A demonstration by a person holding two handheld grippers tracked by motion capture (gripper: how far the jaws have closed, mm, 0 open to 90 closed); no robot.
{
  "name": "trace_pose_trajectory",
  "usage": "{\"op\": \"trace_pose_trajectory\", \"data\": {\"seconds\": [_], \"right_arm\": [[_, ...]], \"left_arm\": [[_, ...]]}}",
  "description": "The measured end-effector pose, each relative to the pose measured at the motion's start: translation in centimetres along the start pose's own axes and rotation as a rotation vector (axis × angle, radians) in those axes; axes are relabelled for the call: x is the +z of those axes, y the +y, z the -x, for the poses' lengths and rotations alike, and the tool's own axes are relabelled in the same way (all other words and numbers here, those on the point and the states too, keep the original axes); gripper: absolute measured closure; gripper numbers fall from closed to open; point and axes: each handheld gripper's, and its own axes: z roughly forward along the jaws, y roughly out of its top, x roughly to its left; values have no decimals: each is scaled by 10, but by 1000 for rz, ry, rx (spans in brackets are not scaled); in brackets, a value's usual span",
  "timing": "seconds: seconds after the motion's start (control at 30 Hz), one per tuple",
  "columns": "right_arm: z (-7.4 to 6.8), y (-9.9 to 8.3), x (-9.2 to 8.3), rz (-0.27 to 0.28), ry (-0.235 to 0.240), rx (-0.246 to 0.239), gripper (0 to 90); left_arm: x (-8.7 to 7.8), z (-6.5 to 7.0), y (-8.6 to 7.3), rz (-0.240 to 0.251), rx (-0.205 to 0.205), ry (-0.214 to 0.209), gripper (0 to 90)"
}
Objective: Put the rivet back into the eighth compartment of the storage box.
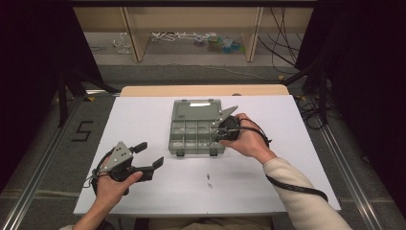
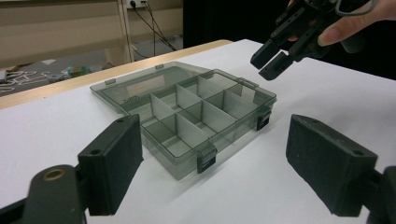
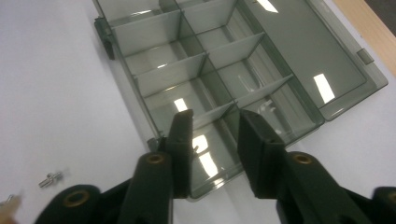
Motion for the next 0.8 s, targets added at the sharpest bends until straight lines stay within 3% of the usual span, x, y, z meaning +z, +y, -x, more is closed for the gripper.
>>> {"op": "trace_pose_trajectory", "data": {"seconds": [0.23, 0.8], "right_arm": [[-13, -10, -4, -20, 64, -12, 584], [-42, -15, -12, -57, 167, -38, 568]], "left_arm": [[0, 0, 0, 1, 1, 1, 180], [0, -1, 0, 10, 5, -1, 182]]}}
